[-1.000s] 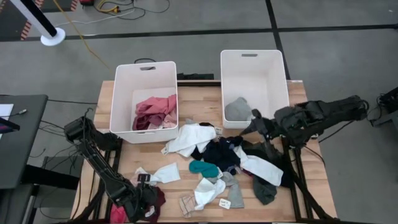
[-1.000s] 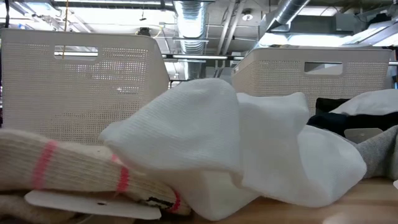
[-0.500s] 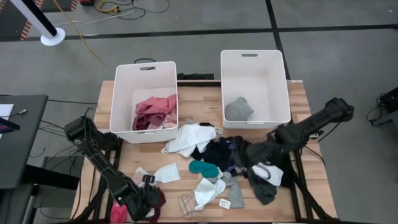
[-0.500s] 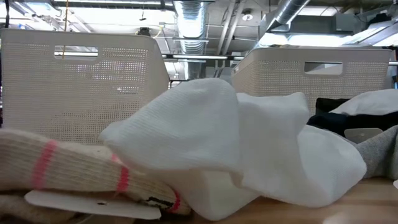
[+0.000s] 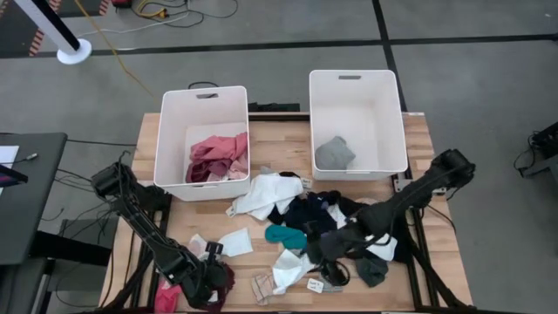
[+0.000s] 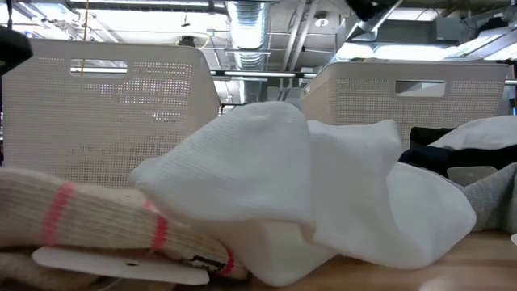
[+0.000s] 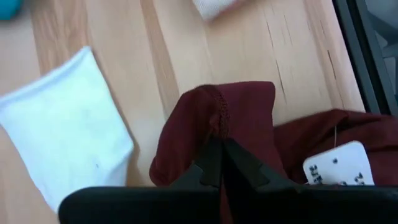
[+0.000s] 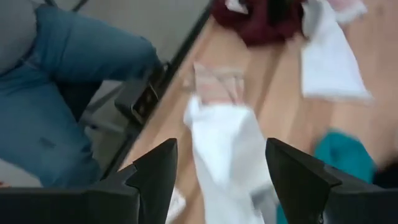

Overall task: Sort clothes
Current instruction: Put the dark red underwear into the left white bin

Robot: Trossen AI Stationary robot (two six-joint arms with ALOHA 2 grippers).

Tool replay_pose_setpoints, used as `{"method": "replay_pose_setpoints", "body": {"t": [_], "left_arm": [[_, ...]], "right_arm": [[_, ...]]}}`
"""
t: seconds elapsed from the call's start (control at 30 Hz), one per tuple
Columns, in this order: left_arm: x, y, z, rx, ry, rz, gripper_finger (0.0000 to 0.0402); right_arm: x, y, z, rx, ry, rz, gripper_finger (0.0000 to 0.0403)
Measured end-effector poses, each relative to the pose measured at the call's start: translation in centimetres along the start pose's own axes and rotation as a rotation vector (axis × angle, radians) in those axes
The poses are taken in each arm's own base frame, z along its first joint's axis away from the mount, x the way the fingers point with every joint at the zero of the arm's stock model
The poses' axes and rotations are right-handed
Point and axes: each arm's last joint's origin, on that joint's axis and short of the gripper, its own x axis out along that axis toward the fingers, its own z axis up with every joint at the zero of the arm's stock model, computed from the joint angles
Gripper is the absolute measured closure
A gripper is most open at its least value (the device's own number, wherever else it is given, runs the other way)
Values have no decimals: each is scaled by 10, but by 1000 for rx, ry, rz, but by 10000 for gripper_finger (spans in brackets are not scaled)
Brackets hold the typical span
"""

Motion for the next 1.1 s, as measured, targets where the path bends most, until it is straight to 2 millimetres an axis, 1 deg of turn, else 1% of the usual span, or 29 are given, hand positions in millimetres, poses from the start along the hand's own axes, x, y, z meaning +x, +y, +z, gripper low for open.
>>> {"method": "replay_pose_setpoints", "body": {"t": [0.2, 0.33, 0.43, 0.5, 0.63, 0.73, 0.9, 1.1], "left_arm": [[4, 8, 9, 35, -41, 21, 401], [6, 14, 14, 54, -57, 39, 401], [7, 19, 18, 76, -77, 64, 401], [8, 21, 22, 84, -95, 73, 401], [10, 26, 30, 107, -145, 87, 401], [11, 30, 37, 124, -190, 85, 401], [12, 38, 49, 157, -242, 94, 401], [6, 41, 63, 201, -300, 106, 401]], "right_arm": [[44, -2, 0, -56, -117, 33, 145], [70, -12, -5, -49, -160, 20, 145], [87, -22, -11, -38, -177, 4, 145], [98, -28, -12, -30, -221, -4, 145], [113, -38, -14, -19, -314, -15, 145], [123, -44, -15, -14, -344, -25, 145], [136, -53, -12, -7, -363, -44, 145], [154, -60, -14, 2, -340, -57, 145]]}}
